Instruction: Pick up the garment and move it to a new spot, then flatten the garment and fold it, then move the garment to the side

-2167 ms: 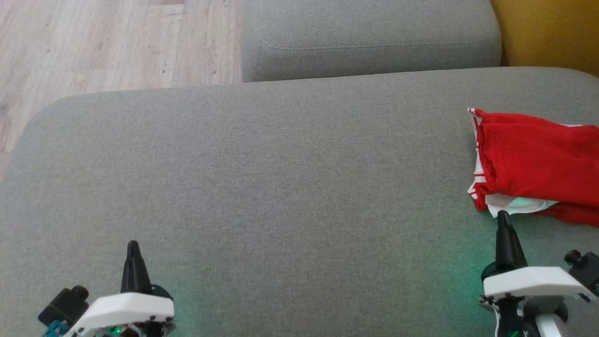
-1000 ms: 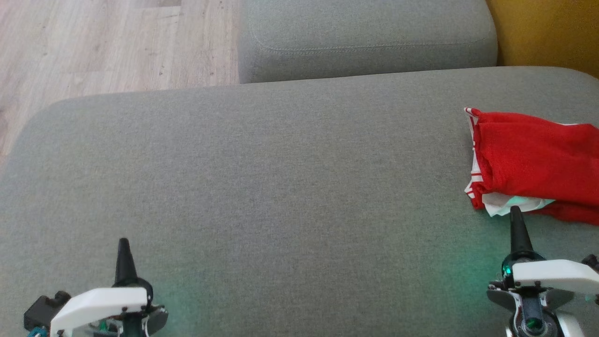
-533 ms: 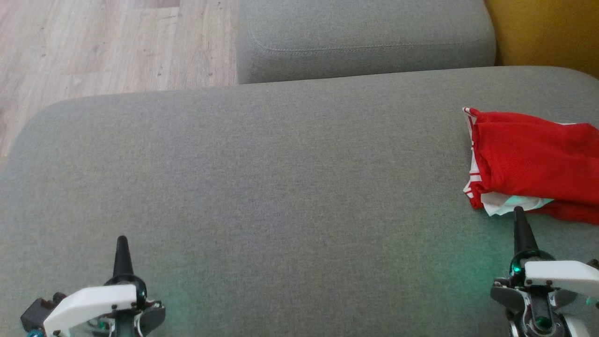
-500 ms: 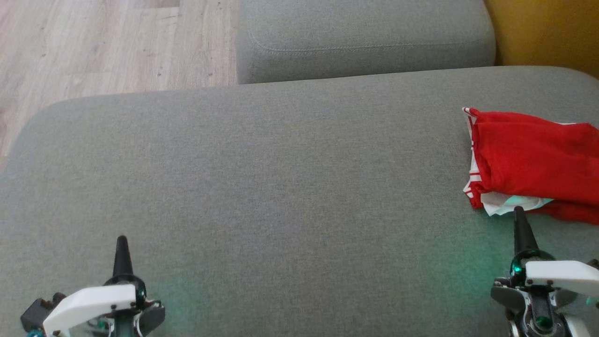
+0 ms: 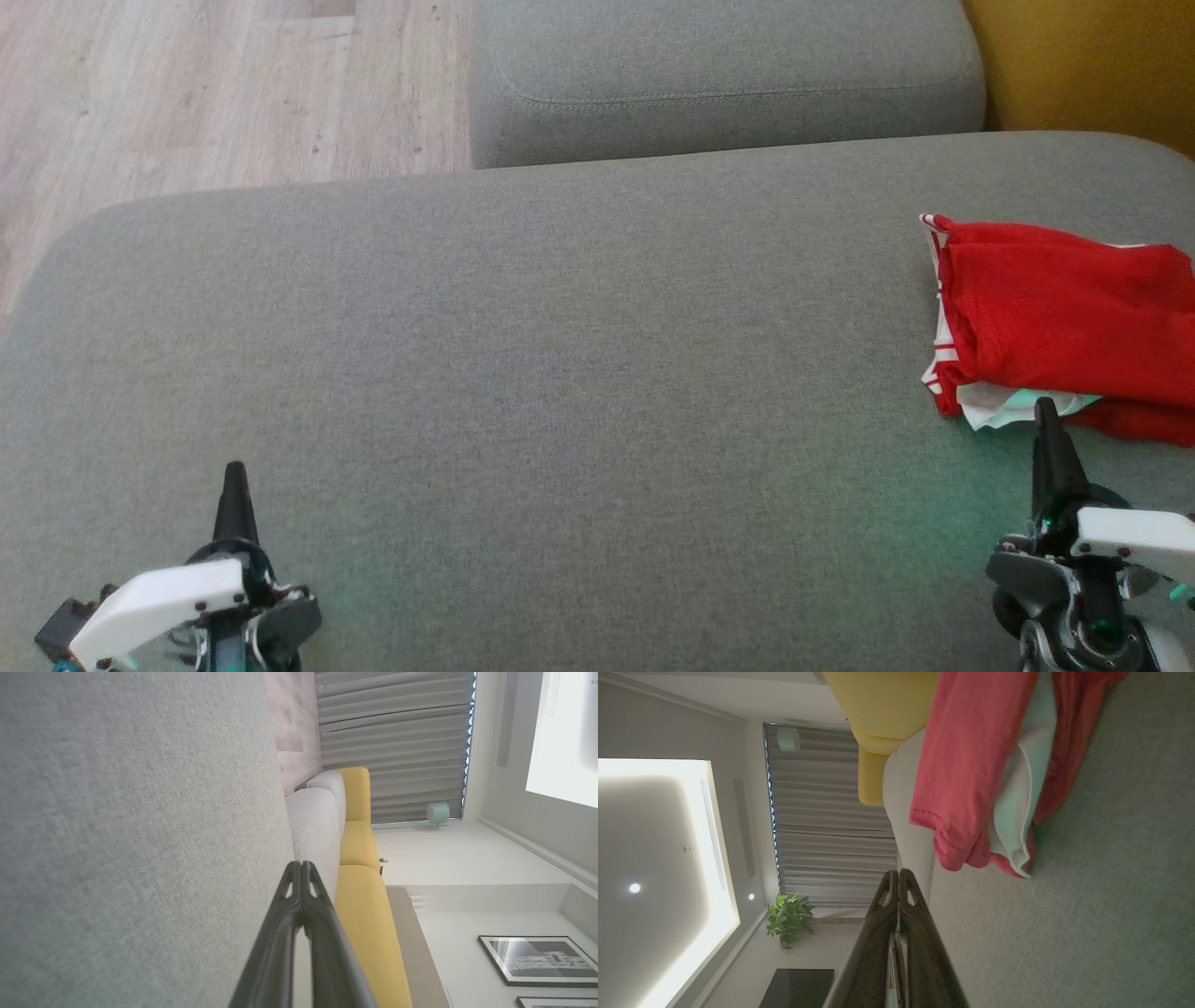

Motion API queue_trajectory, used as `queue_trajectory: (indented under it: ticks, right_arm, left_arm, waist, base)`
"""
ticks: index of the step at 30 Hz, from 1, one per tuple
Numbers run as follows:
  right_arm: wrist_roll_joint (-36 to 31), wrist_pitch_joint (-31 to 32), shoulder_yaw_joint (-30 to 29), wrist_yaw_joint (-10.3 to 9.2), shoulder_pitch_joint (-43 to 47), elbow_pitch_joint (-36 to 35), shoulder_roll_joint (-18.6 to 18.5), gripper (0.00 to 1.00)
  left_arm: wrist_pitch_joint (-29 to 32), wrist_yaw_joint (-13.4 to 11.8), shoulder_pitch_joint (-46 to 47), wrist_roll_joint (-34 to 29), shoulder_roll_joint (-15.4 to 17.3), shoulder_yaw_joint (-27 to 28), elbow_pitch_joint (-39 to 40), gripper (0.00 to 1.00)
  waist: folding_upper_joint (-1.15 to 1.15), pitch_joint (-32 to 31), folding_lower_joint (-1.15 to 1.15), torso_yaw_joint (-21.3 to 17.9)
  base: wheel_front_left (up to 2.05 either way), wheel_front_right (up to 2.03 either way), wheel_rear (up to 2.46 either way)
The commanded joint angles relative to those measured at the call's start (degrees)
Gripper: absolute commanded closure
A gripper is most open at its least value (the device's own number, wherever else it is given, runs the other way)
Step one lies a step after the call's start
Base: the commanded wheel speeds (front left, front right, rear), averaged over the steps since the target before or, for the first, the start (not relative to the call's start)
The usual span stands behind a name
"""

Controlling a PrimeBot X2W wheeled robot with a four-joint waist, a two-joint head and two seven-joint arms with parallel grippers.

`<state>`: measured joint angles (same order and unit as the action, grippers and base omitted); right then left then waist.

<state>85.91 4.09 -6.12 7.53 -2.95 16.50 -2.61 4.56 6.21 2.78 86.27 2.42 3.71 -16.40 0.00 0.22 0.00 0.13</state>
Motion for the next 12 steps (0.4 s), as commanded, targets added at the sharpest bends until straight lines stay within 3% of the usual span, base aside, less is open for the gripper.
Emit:
queue_trajectory:
  ticks: [1,12]
  right_arm:
    - [1.94,0.60,0.76,-0.04,-2.86,-2.24,-0.77,1.00]
    - [6.77,1.90,0.22,-0.04,-3.17,-2.50,-0.74,1.00]
  left_arm:
    - [0.67,0.76,3.13,1.51,0.43,2.08,2.14,1.00]
    - [1.91,1.27,3.42,5.90,0.45,2.80,2.33,1.00]
  waist:
    - [0.00,0.00,0.00,-0.02]
    - [0.00,-0.04,0.00,-0.13]
  base:
    - [0.00,0.00,0.00]
    - [0.00,0.00,0.00]
